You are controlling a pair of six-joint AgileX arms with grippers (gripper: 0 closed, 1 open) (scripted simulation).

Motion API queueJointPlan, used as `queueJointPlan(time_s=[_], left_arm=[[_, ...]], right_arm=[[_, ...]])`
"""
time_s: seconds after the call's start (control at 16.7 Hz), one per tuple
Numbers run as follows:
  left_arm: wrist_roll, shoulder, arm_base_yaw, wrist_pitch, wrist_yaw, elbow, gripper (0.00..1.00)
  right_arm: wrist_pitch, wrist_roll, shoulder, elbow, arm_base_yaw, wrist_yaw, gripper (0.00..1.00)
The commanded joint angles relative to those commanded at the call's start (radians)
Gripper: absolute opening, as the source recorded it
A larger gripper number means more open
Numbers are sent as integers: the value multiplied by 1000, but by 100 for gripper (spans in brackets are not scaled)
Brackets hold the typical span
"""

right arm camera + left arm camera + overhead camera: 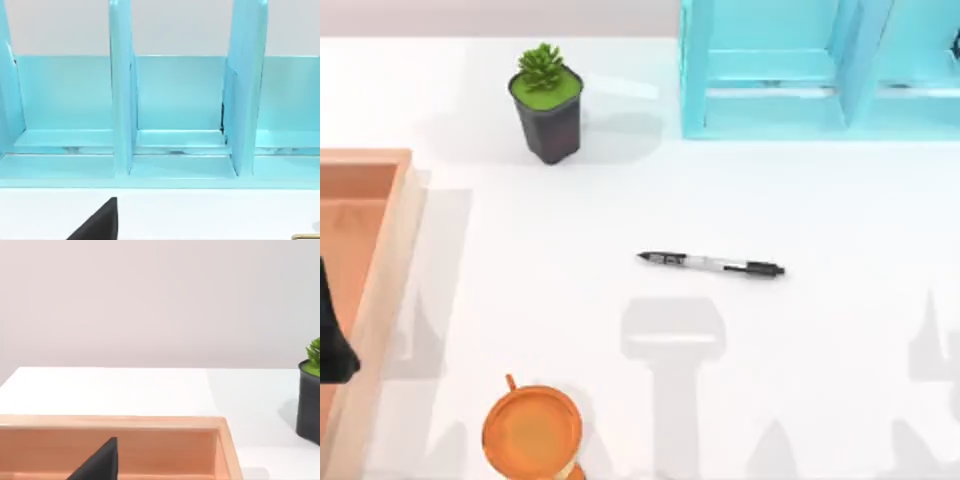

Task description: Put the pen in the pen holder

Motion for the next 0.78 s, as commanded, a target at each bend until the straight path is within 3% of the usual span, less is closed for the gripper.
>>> queueJointPlan(time_s=[0.36, 0.78], left_arm=[[0, 0, 0, 0, 0, 0, 100], [0, 0, 0, 0, 0, 0, 100]], right_arm=[[-44, -47, 103, 94, 56, -8, 100], [-311, -281, 655, 469, 274, 14, 100]])
